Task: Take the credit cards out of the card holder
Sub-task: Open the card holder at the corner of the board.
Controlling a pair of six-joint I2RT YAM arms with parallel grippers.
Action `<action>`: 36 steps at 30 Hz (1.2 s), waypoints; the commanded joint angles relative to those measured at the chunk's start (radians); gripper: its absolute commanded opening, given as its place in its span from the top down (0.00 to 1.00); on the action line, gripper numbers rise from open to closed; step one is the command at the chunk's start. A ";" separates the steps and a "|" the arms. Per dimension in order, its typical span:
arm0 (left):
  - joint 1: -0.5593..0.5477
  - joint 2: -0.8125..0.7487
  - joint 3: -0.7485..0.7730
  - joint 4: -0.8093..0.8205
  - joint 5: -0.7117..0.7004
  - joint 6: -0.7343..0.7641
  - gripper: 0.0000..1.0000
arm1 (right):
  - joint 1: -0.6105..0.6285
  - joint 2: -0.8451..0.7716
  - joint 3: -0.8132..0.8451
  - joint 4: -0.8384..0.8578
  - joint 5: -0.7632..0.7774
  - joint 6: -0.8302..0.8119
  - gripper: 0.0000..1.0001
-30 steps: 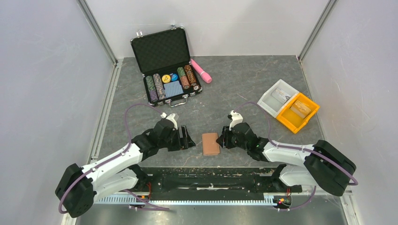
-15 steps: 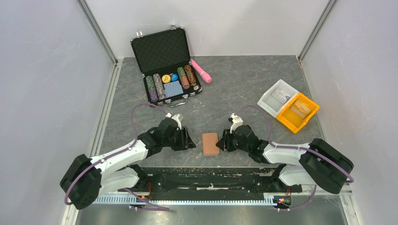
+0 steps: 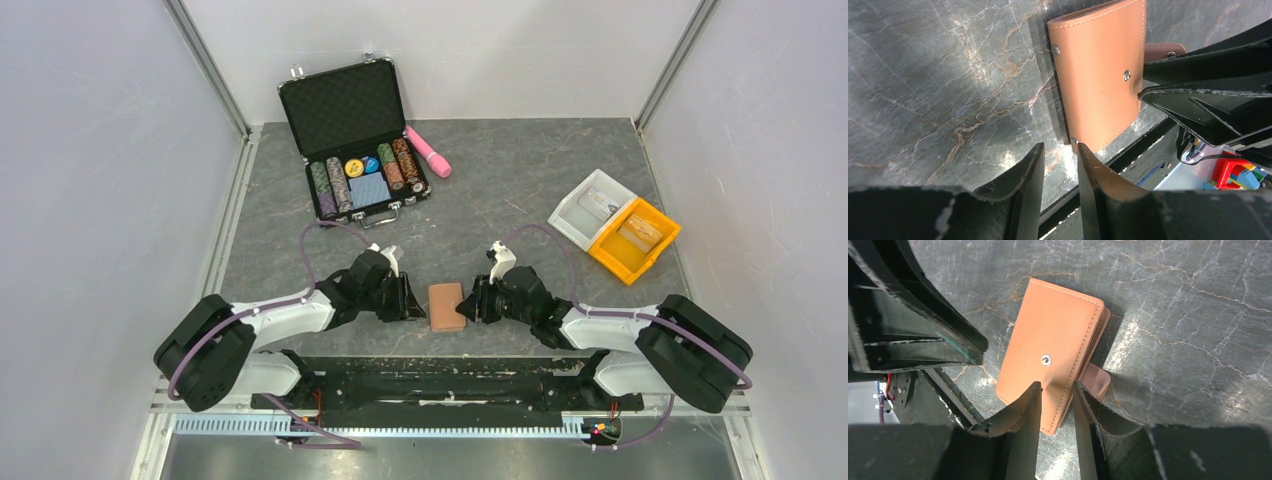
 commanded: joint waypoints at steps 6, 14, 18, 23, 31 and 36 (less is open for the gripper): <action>-0.008 0.105 -0.022 0.164 0.055 -0.022 0.64 | -0.002 0.005 -0.023 0.158 -0.081 0.054 0.69; -0.014 0.122 -0.033 0.200 0.066 -0.029 0.65 | -0.002 0.025 -0.047 0.303 -0.161 0.116 0.69; -0.018 0.121 -0.040 0.210 0.069 -0.034 0.66 | -0.002 0.048 -0.049 0.341 -0.180 0.137 0.71; -0.019 0.116 -0.055 0.235 0.078 -0.048 0.66 | -0.002 0.066 -0.047 0.342 -0.177 0.140 0.74; -0.023 0.082 -0.062 0.244 0.094 -0.079 0.65 | -0.002 0.094 -0.035 0.283 -0.140 0.111 0.88; -0.022 0.007 -0.019 0.102 0.066 -0.054 0.52 | -0.022 0.034 -0.030 0.172 -0.095 0.051 1.00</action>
